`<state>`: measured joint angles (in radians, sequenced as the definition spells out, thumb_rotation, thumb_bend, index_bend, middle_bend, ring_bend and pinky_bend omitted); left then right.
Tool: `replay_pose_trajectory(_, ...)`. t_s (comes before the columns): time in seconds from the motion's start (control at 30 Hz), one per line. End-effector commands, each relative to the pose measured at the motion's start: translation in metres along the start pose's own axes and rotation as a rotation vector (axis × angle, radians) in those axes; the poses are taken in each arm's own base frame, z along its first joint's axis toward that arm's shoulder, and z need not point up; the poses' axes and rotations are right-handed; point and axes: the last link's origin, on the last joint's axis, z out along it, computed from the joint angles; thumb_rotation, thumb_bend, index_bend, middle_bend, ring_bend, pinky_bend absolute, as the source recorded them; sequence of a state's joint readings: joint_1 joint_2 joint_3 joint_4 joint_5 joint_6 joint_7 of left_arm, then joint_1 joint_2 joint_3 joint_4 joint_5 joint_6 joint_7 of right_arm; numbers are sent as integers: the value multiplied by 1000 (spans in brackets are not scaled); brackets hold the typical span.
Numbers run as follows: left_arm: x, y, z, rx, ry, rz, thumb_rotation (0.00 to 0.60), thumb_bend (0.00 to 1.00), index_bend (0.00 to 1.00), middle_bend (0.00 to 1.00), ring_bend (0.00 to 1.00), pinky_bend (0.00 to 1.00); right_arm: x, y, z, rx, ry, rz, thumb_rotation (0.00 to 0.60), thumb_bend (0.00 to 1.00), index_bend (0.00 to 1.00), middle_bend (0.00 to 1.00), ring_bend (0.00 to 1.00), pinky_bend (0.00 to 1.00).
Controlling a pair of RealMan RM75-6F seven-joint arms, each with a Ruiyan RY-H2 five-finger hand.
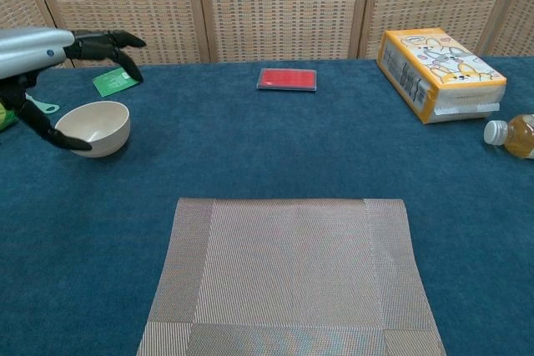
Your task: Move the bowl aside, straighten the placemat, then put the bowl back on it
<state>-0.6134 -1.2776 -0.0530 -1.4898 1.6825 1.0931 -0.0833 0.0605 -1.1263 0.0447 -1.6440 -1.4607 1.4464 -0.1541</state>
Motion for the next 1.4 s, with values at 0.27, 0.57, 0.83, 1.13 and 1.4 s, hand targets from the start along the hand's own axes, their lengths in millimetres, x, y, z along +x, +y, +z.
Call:
replay_pose_trajectory(0.27, -67, 73, -45, -376, -181, -18, 600, 90, 479, 0, 0, 0, 0, 2, 0, -7, -2, 6, 600, 0, 0, 0, 0, 0)
replay_pose_trajectory(0.57, -106, 73, -55, -401, -226, -13, 600, 98, 478, 0, 0, 0, 1, 3, 2, -11, -6, 8, 600, 0, 0, 0, 0, 0)
replay_pose_trajectory(0.83, -115, 77, -48, -415, -218, -9, 600, 98, 479, 0, 0, 0, 1, 3, 4, -12, -6, 12, 600, 0, 0, 0, 0, 0)
replay_pose_trajectory(1.13, -127, 82, -43, -425, -235, 12, 600, 97, 479, 0, 0, 0, 2, 4, 3, -14, -3, 15, 600, 0, 0, 0, 0, 0)
replay_pose_trajectory(1.4, -133, 88, -30, -418, -237, 27, 600, 97, 479, 0, 0, 0, 1, 5, 4, -15, -8, 12, 600, 0, 0, 0, 0, 0)
